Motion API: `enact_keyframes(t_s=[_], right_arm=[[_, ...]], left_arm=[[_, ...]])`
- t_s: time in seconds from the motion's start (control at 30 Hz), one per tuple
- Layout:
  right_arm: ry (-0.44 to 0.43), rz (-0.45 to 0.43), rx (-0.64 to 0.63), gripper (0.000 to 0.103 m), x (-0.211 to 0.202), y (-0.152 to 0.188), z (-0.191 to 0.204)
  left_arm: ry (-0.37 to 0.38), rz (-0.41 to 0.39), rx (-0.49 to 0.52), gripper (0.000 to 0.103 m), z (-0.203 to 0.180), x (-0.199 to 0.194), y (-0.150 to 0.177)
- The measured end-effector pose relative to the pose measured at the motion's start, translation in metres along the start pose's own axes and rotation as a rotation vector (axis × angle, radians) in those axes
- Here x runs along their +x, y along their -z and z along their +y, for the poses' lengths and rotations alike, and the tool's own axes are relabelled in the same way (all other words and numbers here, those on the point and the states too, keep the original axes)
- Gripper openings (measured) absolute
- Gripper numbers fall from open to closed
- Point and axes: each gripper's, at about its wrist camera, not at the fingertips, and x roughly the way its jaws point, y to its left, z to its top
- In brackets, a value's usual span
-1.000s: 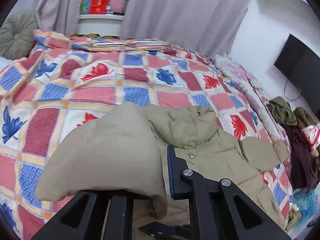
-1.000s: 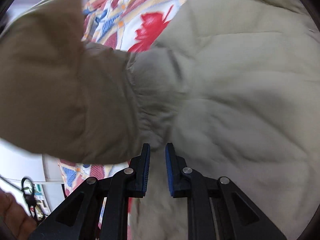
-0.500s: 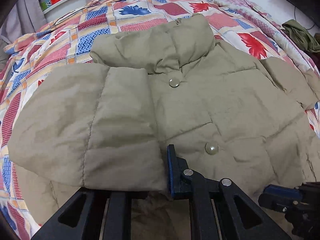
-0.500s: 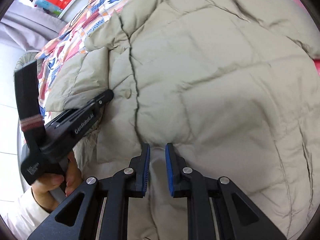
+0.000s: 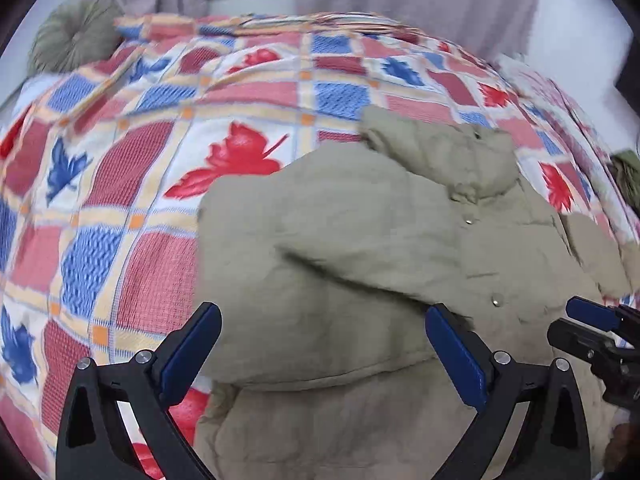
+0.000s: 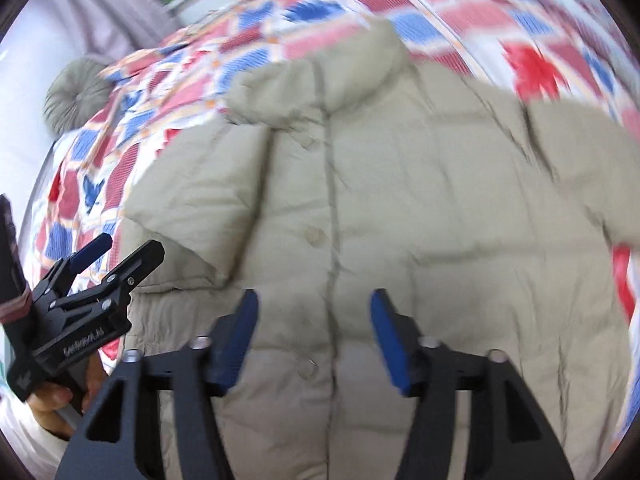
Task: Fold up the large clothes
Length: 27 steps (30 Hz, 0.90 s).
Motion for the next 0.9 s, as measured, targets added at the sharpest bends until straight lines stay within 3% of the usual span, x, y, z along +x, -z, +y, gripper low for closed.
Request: enact_keyframes(t_s=[0.07, 0.2, 0.27, 0.33, 0.37, 0.4, 0.47, 0.5, 0.53, 0.67, 0.83, 0.9], right_arm=[[0.031, -0.037, -0.144, 0.067, -0.001, -0.008, 0.033], [0.17, -0.085, -0.431, 0.069, 0.023, -0.018, 0.102], [0.243, -0.08, -0.564, 0.069, 0.046, -0.019, 0.131], [0.306, -0.083, -0.647, 0.069, 0.064, -0.019, 0.152], [0.33, -0.091, -0.674, 0.069, 0.07, -0.018, 0.159], [0.368, -0.097, -0.708, 0.069, 0.079, -0.02, 0.164], [0.427, -0.115, -0.726, 0.063, 0.088, -0.024, 0.165], [0.443, -0.141, -0.7, 0.028, 0.087, -0.029, 0.159], [0.444, -0.156, -0.66, 0.007, 0.083, -0.035, 0.152], [0.36, -0.186, -0.314, 0.004, 0.047, -0.055, 0.086], [0.108, -0.071, 0.121, 0.005, 0.053, -0.039, -0.01], [0.021, -0.029, 0.281, 0.013, 0.064, -0.029, -0.044]], left_arm=[[0.007, 0.021, -0.115, 0.097, 0.037, 0.009, -0.002], [0.172, 0.114, -0.334, 0.096, 0.091, 0.041, -0.001], [0.219, 0.166, -0.396, 0.096, 0.102, 0.06, 0.003], [0.246, 0.181, -0.407, 0.072, 0.1, 0.07, 0.006], [0.258, 0.193, -0.392, 0.046, 0.098, 0.074, 0.006], [0.248, 0.198, -0.374, 0.037, 0.094, 0.075, 0.005], [0.192, 0.166, -0.32, 0.029, 0.085, 0.069, 0.004], [0.167, 0.155, -0.289, 0.029, 0.081, 0.065, 0.003], [0.141, 0.145, -0.259, 0.029, 0.075, 0.062, 0.003], [0.104, 0.135, -0.185, 0.029, 0.063, 0.058, 0.0], [0.03, 0.141, -0.143, 0.029, 0.06, 0.065, 0.002], [0.002, 0.134, -0.135, 0.03, 0.059, 0.062, 0.002]])
